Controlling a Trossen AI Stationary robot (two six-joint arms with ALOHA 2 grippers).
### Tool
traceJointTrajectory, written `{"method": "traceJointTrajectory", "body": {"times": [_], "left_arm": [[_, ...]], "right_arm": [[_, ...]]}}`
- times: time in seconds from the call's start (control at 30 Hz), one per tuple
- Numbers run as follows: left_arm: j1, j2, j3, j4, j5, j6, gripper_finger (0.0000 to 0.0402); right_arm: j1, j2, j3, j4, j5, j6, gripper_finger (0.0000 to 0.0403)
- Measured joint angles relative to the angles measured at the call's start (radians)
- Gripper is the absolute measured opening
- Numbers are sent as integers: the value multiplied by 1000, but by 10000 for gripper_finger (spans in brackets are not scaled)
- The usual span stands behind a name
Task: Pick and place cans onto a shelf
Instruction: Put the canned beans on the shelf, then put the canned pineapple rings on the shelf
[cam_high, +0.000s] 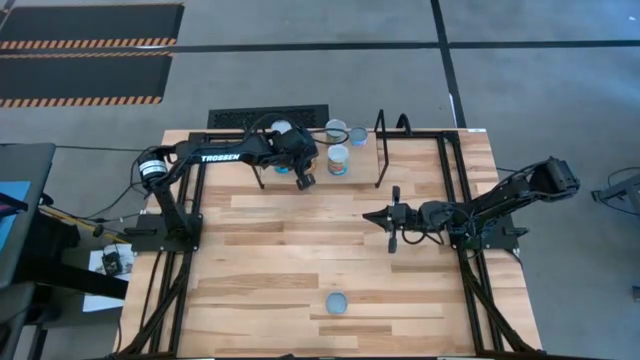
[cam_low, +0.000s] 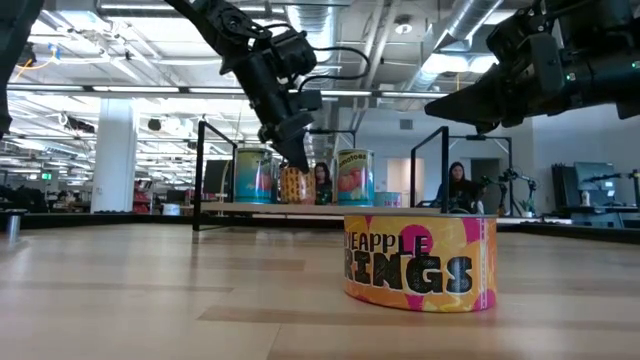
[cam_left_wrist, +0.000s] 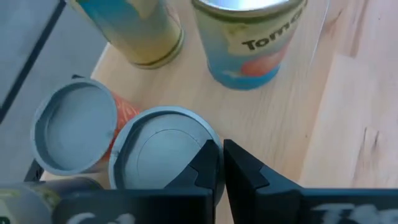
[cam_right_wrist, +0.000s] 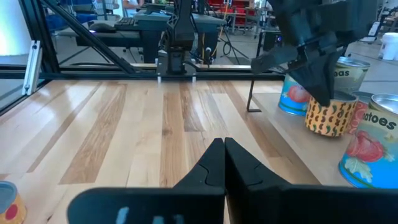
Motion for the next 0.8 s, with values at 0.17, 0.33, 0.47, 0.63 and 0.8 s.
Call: {"method": "traceJointTrajectory", "body": {"times": [0.17,0.33,0.47,0.63,0.8], "left_arm": [[0,10,0,0,-2,-12,14],[0,15,0,5,-3,-11,37],[0,15,0,11,-3,-7,51],[0,15,27,17,4,26,58],[-22,-10,94,-14,12,64,53]], "right_arm": [[0,0,0,-1,0,-1,11],[0,0,0,-1,0,-1,11],[0,0,0,-1,0,-3,11],[0,0,0,0,0,-3,12],[18,0,0,10,0,-22,12]]}}
